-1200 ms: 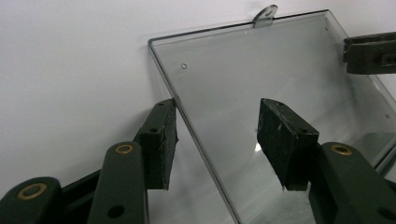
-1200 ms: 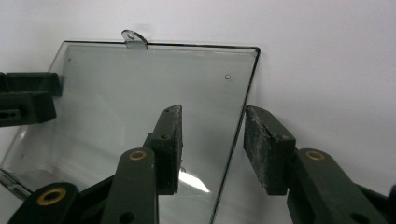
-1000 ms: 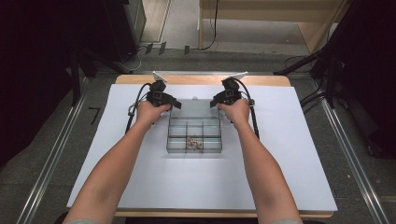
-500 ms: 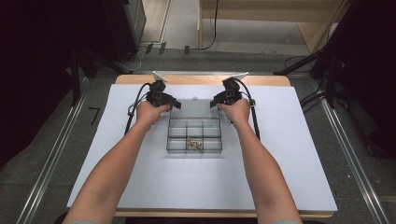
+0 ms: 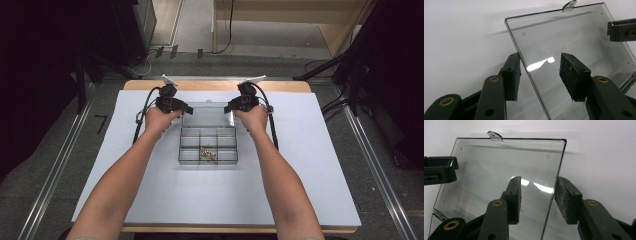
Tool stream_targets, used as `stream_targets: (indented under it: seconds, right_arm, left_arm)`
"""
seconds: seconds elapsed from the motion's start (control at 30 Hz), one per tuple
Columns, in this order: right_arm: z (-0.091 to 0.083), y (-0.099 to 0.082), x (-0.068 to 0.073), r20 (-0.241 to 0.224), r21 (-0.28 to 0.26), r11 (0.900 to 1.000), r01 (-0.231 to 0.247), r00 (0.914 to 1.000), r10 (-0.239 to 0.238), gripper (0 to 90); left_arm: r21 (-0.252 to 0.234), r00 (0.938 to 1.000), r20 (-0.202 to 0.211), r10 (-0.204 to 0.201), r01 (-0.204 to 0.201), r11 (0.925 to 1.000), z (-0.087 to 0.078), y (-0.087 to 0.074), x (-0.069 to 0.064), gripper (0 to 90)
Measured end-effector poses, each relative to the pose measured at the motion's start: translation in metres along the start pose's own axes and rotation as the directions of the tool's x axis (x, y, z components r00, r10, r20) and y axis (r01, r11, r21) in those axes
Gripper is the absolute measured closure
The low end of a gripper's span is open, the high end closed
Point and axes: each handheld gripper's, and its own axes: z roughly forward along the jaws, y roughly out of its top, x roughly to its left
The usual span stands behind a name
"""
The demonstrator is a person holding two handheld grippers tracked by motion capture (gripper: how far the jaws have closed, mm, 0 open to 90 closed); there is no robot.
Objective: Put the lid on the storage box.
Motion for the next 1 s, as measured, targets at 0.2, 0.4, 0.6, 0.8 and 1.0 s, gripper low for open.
stream_targets:
  seconds: [0.2,0.4,0.6,0.8,1.0]
  right_arm:
    - [-0.009,-0.002,0.004,0.002,-0.045,0.9975,0.054,0.9985,-0.054,62.3]
    - [-0.016,-0.004,0.007,0.002,-0.074,0.9931,0.091,0.9958,-0.091,64.2]
    - [-0.024,-0.007,0.010,0.005,-0.109,0.9863,0.123,0.9923,-0.124,66.8]
    - [-0.029,-0.011,0.010,-0.004,-0.145,0.9796,0.140,0.9899,-0.142,67.8]
    - [-0.034,-0.015,0.013,-0.001,-0.176,0.9705,0.164,0.9859,-0.167,68.2]
  left_arm:
    - [-0.038,0.9997,0.006,0.024,-0.024,0.9990,-0.009,0.000,-0.003,56.0]
    - [-0.064,0.9987,0.001,0.050,-0.050,0.9967,-0.015,0.000,-0.006,58.8]
    - [-0.090,0.9979,0.021,0.062,-0.060,0.9941,-0.023,0.000,-0.007,60.6]
    - [-0.112,0.9962,0.019,0.085,-0.082,0.9904,-0.029,-0.002,-0.011,62.2]
    - [-0.133,0.9952,0.029,0.093,-0.088,0.9872,-0.035,-0.003,-0.013,63.7]
